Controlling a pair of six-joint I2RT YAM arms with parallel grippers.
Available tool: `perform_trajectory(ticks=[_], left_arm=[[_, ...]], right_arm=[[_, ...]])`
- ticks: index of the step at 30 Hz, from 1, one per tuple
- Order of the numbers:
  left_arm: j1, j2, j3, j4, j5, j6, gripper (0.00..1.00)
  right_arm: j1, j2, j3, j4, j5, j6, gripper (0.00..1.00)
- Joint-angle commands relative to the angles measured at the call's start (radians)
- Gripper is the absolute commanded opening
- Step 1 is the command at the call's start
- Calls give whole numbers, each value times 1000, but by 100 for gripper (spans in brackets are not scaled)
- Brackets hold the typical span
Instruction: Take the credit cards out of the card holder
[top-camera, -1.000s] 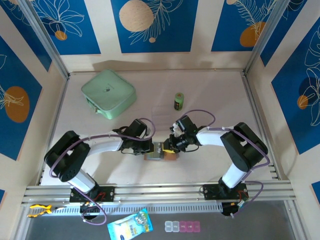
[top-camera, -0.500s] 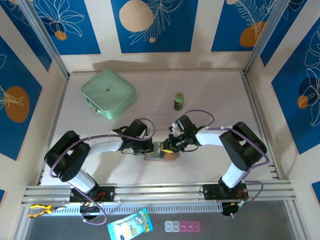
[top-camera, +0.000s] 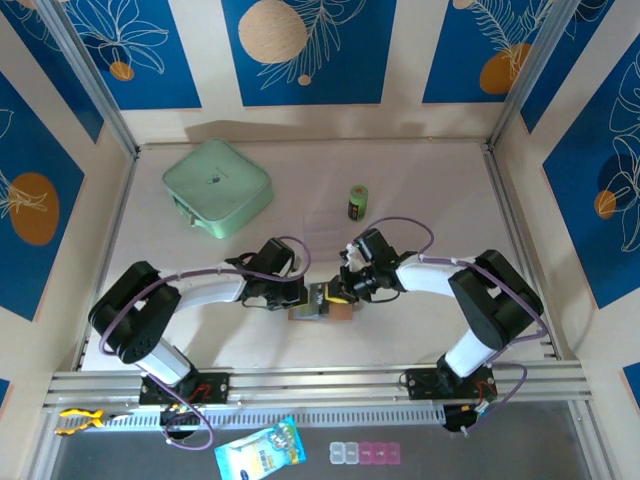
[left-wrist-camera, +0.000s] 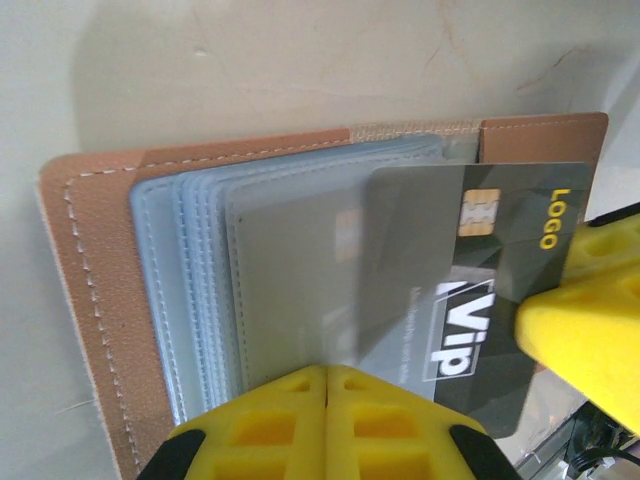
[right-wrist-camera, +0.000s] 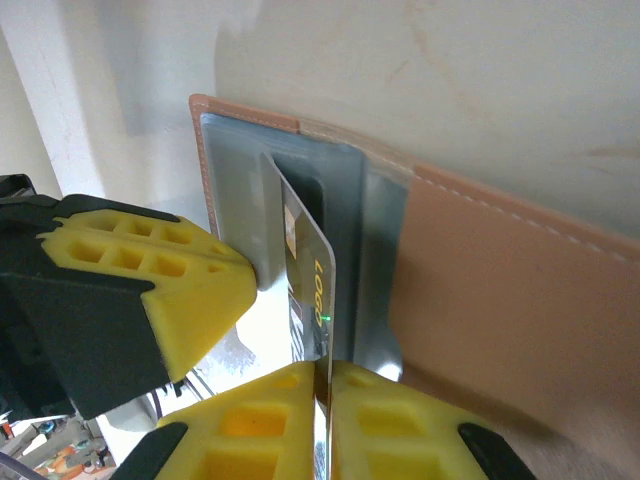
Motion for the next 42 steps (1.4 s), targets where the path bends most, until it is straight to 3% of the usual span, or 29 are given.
perform_trajectory(ticks=[1, 15, 28, 42], left_arm=[[-8, 11, -15, -57, -36, 11, 3], [-8, -1, -14, -59, -35, 11, 4], [-7, -1, -17, -48, -32, 7, 4], [-8, 1, -20, -40, -28, 3, 4]], right_arm=[[-16, -42, -14, -109, 25, -38, 11], [10, -96, 58, -277, 115, -74, 11], [68, -64, 142, -318, 166, -50, 17], [73, -51, 138, -305, 178, -19, 15]])
